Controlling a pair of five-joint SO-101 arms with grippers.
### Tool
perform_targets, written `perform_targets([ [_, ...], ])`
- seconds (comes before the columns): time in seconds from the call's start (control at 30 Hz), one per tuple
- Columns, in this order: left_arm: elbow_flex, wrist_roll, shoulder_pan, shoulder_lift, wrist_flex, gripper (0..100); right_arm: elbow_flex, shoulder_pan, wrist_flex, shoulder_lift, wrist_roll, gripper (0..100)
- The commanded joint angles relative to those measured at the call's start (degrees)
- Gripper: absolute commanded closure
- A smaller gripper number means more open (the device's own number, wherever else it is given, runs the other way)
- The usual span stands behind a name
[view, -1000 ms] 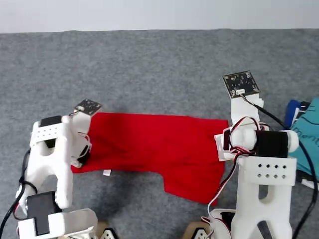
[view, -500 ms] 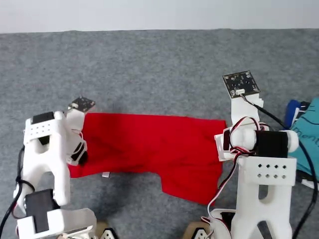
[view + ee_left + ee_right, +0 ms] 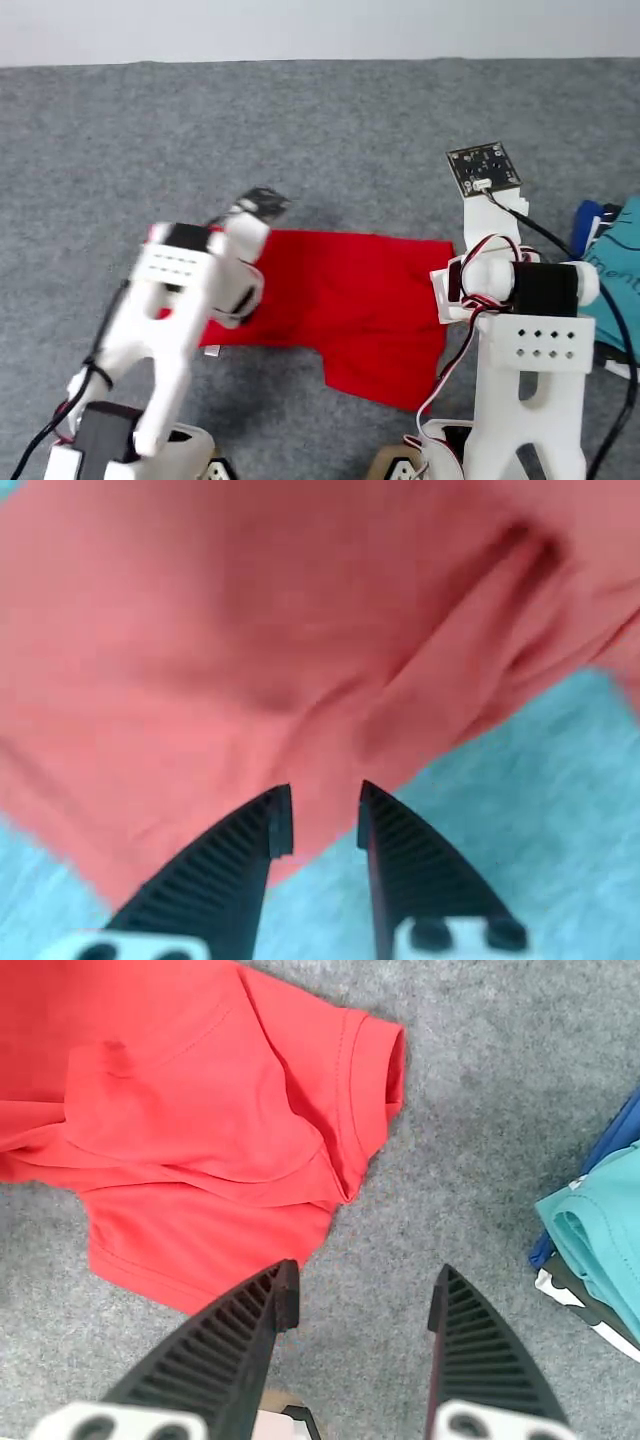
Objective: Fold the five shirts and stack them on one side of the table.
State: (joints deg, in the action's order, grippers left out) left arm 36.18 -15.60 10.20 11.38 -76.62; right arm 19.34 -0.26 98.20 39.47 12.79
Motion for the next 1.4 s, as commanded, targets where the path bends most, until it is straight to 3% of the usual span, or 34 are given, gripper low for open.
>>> perform_targets([
  [0.0, 0.75, 5.27, 5.89, 2.02, 5.19, 88, -2.73, 0.66, 0.40, 1.27, 0.26, 78.6],
  [0.4, -4.53, 10.29, 8.62, -9.85, 10.29, 89, -2.73, 0.66, 0.66, 1.27, 0.26, 78.6],
  [0.67, -1.63, 12.40, 22.42, -10.90, 8.26, 89, -2.73, 0.66, 0.75, 1.27, 0.53, 78.6],
  [0.77, 0.57, 11.96, 24.35, -10.99, 8.26, 89, -2.73, 0.66, 0.75, 1.27, 0.53, 78.6],
  [0.9, 1.19, 10.99, 22.86, -10.99, 8.26, 89, -2.73, 0.66, 0.75, 1.27, 0.62, 78.6],
  [1.07, -0.40, 8.62, 15.74, -10.55, 7.74, 89, -2.73, 0.66, 0.75, 1.27, 0.62, 78.6],
  [1.37, -6.37, 3.16, 7.82, -9.23, -0.35, 89, -2.73, 0.66, 0.75, 1.27, 0.62, 78.6],
])
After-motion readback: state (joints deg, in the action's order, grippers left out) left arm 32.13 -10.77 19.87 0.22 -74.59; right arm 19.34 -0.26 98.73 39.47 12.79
